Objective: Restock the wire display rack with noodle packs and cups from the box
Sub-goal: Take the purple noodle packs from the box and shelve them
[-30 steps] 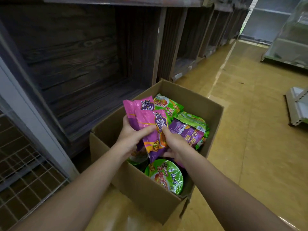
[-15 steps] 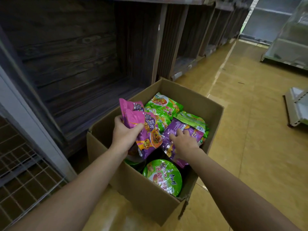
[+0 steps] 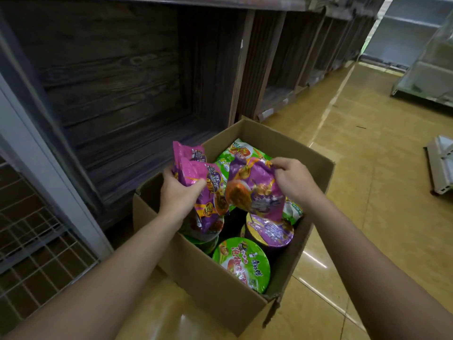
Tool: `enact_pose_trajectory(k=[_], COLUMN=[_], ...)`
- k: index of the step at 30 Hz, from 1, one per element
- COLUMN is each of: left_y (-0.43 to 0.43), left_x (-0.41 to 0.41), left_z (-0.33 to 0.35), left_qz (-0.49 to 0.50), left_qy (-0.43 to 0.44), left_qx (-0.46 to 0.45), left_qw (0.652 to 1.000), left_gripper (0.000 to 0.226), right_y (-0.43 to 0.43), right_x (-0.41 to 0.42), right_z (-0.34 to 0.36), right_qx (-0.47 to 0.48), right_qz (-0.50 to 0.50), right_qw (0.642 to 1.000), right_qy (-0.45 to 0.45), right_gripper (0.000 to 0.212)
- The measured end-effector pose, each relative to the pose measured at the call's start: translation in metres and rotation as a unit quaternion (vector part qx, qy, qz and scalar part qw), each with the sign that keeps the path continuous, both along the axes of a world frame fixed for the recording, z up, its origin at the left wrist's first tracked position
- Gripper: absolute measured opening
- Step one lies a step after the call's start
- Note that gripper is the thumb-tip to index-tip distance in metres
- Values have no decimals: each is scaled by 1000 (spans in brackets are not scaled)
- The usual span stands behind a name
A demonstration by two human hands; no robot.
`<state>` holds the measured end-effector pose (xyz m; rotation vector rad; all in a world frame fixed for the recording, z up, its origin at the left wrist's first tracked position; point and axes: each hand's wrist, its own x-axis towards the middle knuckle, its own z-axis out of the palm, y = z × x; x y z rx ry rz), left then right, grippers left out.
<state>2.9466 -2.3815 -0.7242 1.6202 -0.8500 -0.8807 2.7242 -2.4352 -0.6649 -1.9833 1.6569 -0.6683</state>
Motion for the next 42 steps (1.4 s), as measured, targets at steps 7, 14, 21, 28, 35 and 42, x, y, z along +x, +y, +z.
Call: enact_pose_trajectory(k=[7,14,21,28,35,42], left_y=[-1,1,6,1,-9,-16], left_x=[-7,0,-5,-7,-4,3], left_z=[-2,0,11,5,-7,-15], left_qz=[-125,-188,-287,-232,-175,-140], left_qy=[66,148,126,146,193,222], left_qx=[41,74,77,145,184,195], left_qw=[989,968,947,951,948,945], left_gripper=[62,72,102,86,66,74], right_y=[18,15,0,4,0,10], right_x=[42,52,68,71,32,17], right_z=[-25,-38,-20,-35,-77,-86], right_qx=[-112,-143,-106,-111,244,403], right_qz=[278,221,138,31,-195,-183], right_qw=[939,963,979,979,950,807], right_qy=[169,-61,-106,-167,16,-390], right_gripper=[26,29,38,22,63,75])
